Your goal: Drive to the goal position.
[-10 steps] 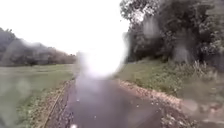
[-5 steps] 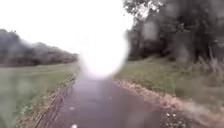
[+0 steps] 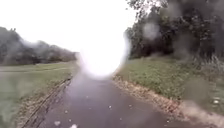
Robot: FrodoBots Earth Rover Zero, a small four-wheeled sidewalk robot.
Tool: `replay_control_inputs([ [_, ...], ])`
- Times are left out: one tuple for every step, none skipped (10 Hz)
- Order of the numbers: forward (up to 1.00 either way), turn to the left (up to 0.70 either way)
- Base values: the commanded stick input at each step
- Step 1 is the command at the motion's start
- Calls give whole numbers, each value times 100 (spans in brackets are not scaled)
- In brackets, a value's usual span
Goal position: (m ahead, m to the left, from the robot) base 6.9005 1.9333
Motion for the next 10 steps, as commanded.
replay_control_inputs([
  [85, 34],
  [85, 34],
  [85, 34],
  [85, 34],
  [85, 34],
  [85, 34],
  [85, 34],
  [85, 0],
  [85, 0],
  [85, 0],
])
